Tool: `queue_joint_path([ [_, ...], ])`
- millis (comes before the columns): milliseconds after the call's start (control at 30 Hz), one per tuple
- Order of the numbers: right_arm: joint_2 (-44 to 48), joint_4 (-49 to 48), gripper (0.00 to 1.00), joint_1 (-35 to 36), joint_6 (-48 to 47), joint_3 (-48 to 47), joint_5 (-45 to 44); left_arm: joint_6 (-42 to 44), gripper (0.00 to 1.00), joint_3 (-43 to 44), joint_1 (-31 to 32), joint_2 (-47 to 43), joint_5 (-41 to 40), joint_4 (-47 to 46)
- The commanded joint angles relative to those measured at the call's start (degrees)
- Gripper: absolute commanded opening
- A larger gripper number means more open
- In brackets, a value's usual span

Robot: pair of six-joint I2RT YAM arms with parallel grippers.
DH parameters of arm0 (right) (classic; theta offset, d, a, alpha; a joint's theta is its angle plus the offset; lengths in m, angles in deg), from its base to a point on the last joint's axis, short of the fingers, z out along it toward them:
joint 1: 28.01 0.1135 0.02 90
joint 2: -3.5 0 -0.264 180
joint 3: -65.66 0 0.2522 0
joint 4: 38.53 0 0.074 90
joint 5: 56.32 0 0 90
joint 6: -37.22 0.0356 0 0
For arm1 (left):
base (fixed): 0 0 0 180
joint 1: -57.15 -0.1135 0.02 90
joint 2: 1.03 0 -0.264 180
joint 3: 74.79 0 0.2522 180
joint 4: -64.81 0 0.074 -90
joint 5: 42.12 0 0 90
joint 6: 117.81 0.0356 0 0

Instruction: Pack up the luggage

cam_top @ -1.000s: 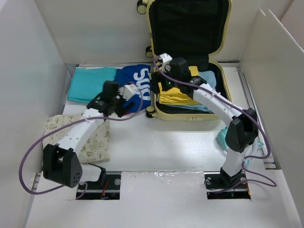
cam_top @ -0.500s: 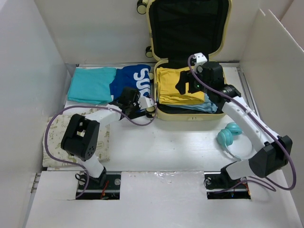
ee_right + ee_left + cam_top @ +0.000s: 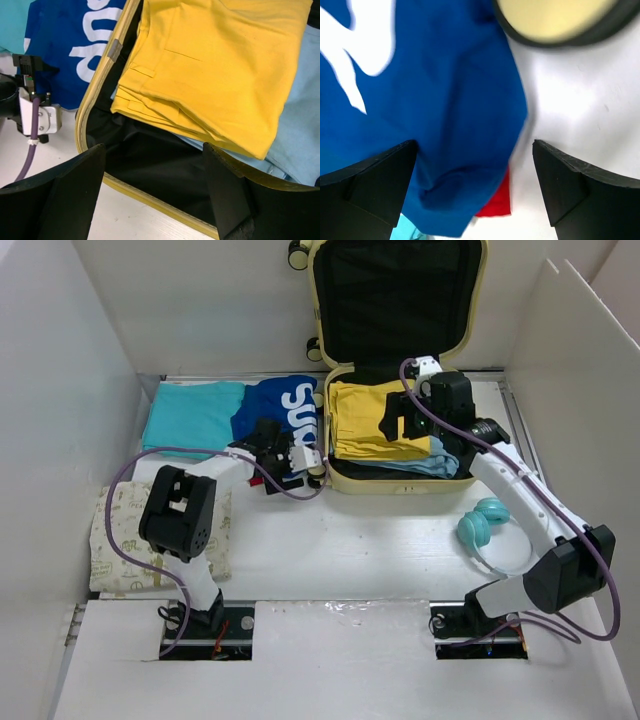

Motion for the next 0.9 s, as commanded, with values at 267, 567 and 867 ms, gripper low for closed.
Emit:
queue_joint_path([
  [267,-1.2,0.1,0.82,-0.3,-1.1,-2.0,-1.3,-5.1,1.00,4.4,-0.7,4.9,-3.6,0.9],
  [567,0.9,1.3,0.82,-2.0,-1.7,-1.3,-1.3,-3.9,0.55,5.1,-0.2,8.0,-8.9,-0.8],
  [867,3.8,1.3,0.80,1.3,-1.1,1.9,-2.0,-7.8,0.00,6.7,-1.5,-1.2,1.8,17.0],
])
